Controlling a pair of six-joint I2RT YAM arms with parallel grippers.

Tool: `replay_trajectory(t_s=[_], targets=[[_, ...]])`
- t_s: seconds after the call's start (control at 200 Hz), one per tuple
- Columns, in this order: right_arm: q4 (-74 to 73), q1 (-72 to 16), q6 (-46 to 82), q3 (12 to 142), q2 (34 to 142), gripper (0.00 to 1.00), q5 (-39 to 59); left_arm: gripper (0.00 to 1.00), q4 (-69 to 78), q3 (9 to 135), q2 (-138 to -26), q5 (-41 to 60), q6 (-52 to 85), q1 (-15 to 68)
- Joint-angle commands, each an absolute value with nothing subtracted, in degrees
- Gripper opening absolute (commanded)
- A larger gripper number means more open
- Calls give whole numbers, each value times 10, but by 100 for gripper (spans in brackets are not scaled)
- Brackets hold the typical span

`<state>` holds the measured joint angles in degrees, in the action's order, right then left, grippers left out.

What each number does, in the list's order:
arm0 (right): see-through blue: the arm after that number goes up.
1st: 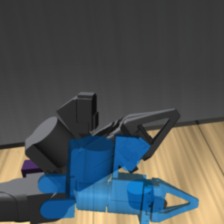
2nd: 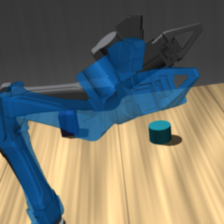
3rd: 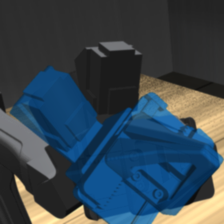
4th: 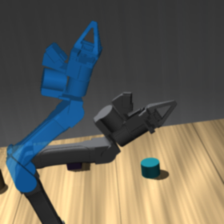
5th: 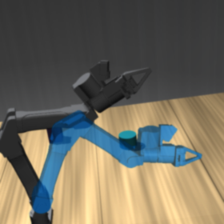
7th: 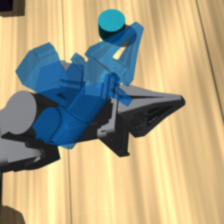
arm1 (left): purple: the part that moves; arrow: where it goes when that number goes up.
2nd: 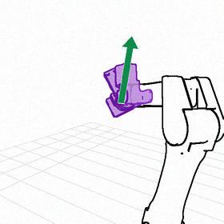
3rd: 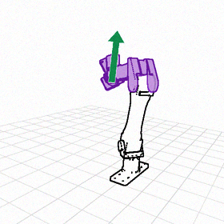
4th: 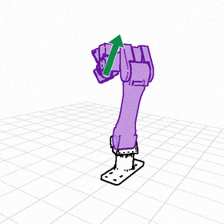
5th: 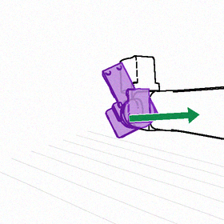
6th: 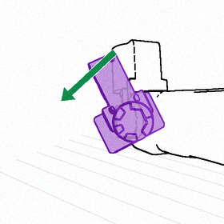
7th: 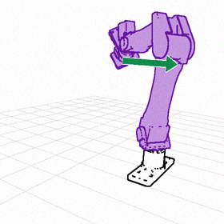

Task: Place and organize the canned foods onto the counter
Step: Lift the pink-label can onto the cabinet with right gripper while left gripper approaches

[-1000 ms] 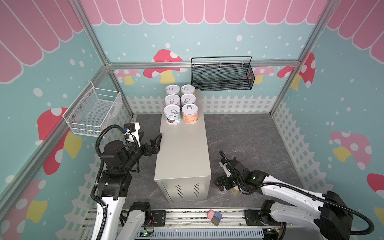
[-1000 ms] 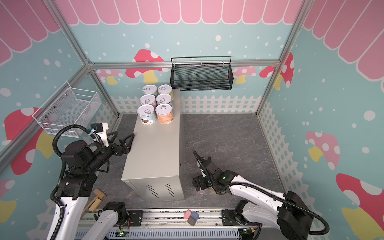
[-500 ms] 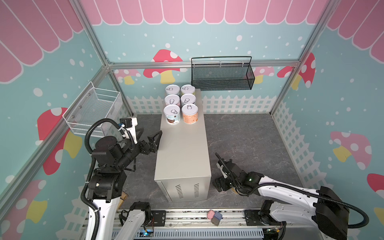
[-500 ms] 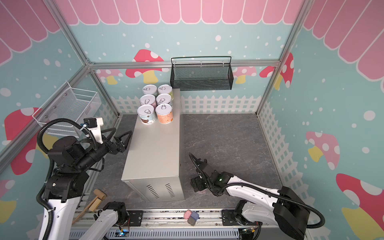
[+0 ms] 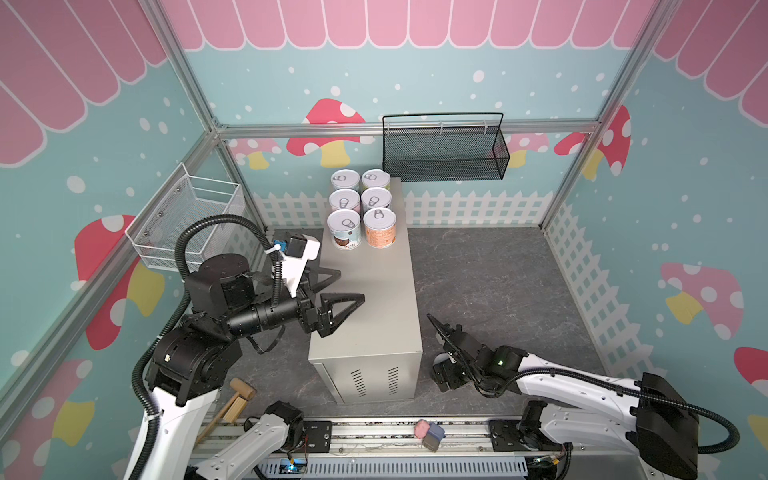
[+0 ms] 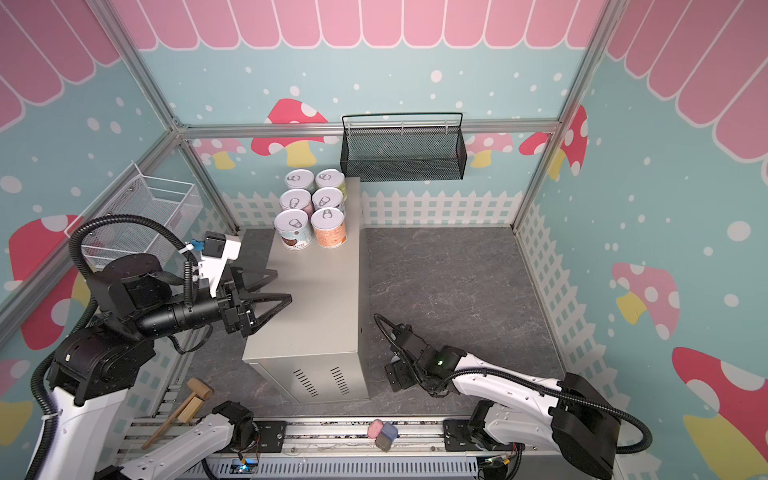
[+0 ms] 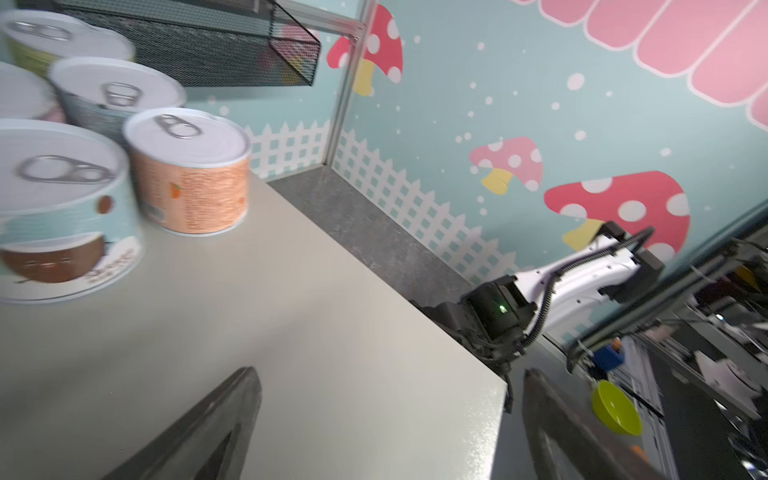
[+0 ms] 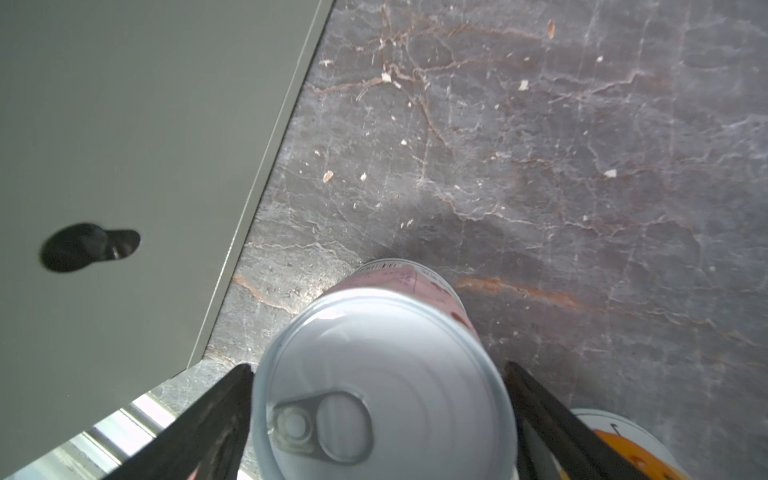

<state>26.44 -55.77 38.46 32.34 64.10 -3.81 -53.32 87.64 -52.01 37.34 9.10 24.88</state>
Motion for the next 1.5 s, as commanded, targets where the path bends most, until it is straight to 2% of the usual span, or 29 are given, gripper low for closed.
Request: replay_trajectory(t_s=[0.0, 0.23, 0.5, 0.771, 1.021, 1.306, 1.496], targets=[[297, -565, 409, 332, 646, 92, -58, 99, -610, 907, -554, 317, 67, 331], [297, -567, 421, 330, 633, 84, -69, 99, -659, 974, -657, 118, 44, 532], [300, -568, 426, 338, 614, 72, -89, 99, -707, 1080, -756, -33, 25, 664], [370, -567, 391, 438, 579, 65, -131, 99, -708, 1112, -742, -82, 34, 686], [437, -567, 239, 640, 555, 64, -123, 99, -741, 1115, -688, -105, 27, 686], [569, -567, 112, 966, 669, 63, -147, 99, -771, 1109, -625, -168, 39, 687], [612, -567, 43, 1129, 760, 63, -86, 99, -782, 1102, -598, -180, 37, 687]])
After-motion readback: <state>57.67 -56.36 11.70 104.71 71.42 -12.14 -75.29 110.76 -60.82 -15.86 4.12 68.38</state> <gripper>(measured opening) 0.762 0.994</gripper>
